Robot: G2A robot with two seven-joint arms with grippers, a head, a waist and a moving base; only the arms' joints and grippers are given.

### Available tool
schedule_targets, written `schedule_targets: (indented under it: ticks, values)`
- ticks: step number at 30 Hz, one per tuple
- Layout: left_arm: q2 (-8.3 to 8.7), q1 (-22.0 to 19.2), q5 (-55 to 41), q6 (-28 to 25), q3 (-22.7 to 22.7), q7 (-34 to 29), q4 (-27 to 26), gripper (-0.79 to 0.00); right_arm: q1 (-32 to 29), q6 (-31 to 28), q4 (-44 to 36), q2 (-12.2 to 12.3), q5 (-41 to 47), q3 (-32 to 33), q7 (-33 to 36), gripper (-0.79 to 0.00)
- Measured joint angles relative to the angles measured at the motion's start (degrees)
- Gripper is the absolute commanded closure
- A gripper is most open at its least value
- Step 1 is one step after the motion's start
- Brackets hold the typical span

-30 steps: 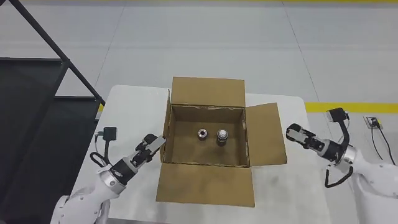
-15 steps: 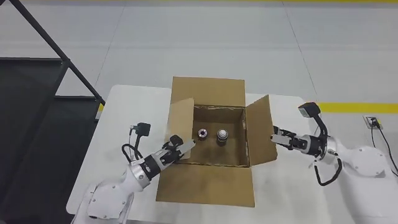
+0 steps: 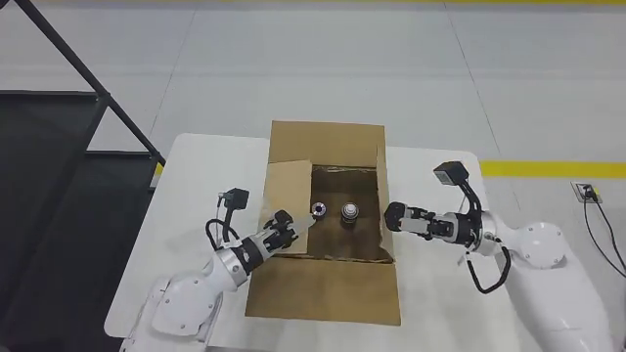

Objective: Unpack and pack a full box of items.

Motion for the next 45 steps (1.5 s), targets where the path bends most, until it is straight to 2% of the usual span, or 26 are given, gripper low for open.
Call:
schedule_targets:
  ticks: [7,13,20,27,33,45]
  values:
    - [0.02,-0.1,0.5,0.6,0.8,0.8,0.3,-0.785,0.0,2.8,0.1,-0.5,0.8,-2.8,-3.0,-0.785]
    - [-0.01,-2.0,1.8,2.1,2.9,1.9,2.4,-0.785,4.4,4.0,4.5,-1.7,4.0,-8.2,-3.5,-0.785]
    - [0.11,-2.3,0.4,2.5,3.5,2.5,3.3,-0.785,9.3,4.4,10.7,-3.3,3.2,-13.9,-4.9,-0.785]
    - [0.25,-2.9,0.4,3.5,4.3,2.8,4.1,-0.785,13.1,5.6,14.2,-4.6,-3.8,-18.7,-9.9,-0.785]
    - [0.28,-3.8,0.6,4.3,5.3,3.2,5.1,-0.785,14.4,5.9,15.2,-5.1,-8.0,-20.9,-11.8,-0.785]
    - [0.29,-5.3,-1.1,5.5,6.4,4.4,7.2,-0.785,14.8,5.3,16.6,-5.5,-9.3,-21.9,-13.6,-0.785]
